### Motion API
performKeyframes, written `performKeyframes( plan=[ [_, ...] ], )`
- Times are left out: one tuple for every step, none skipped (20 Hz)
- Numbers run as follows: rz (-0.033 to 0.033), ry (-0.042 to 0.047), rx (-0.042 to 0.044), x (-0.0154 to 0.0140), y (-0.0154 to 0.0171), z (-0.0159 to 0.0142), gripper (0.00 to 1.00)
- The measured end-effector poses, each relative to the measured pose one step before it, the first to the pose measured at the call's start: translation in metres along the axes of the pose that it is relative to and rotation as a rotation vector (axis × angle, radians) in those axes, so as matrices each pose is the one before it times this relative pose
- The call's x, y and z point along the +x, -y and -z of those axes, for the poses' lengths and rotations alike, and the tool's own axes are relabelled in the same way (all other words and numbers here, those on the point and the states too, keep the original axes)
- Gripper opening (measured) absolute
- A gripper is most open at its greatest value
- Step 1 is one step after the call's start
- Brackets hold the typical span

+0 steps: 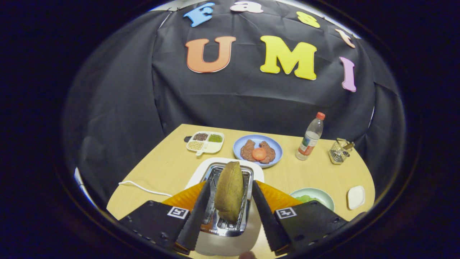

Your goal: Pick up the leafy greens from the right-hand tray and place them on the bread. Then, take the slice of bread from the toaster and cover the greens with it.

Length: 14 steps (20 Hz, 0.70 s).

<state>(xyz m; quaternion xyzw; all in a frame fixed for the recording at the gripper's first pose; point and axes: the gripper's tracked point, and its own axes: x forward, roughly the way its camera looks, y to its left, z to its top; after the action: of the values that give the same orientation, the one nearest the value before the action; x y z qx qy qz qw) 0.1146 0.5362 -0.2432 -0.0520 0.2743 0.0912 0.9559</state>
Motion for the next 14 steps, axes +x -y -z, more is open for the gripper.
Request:
performKeyframes(
  plan=[
    [0.00615, -0.00422, -0.00435, 0.00137, 0.00195, -0.00021, 0.59],
    [0.00439, -0.00428, 0.00143, 0.0013, -0.00012, 0.00154, 0.5],
    [0.00626, -0.00366, -0.00124, 0.001, 0.00171, -0.00024, 0.42],
    [0.01222, -0.00001, -0.00092, -0.00075, 0.00316, -0.0002, 0.34],
    [0.00452, 0.0005, 0.0033, -0.0005, 0.00223, -0.00225, 0.25],
    [-0.01472, -0.00302, 0.00161, -0.00094, -0.00247, -0.00085, 0.17],
    [0.00784, 0.00235, -0.0118, -0.00156, 0.00263, -0.00172, 0.14],
    [-0.00676, 0.01155, -0.00555, -0.00781, 0.00286, -0.00694, 0.1],
    [-0.02083, 0.01487, 0.00293, -0.0047, -0.00286, -0.00693, 0.1],
    [-0.0148, 0.01505, -0.0013, -0.00632, 0.00014, -0.00744, 0.1],
    [-0.01946, 0.0159, 0.00898, -0.00532, -0.00073, -0.00912, 0.1],
    [-0.02374, 0.01305, 0.01856, -0.00735, -0.00197, -0.00812, 0.1],
    [-0.0245, 0.01237, 0.02114, -0.00752, 0.00012, -0.00965, 0.1],
    [-0.01315, 0.01385, 0.02017, -0.00771, 0.00306, -0.00984, 0.1]
  ],
)
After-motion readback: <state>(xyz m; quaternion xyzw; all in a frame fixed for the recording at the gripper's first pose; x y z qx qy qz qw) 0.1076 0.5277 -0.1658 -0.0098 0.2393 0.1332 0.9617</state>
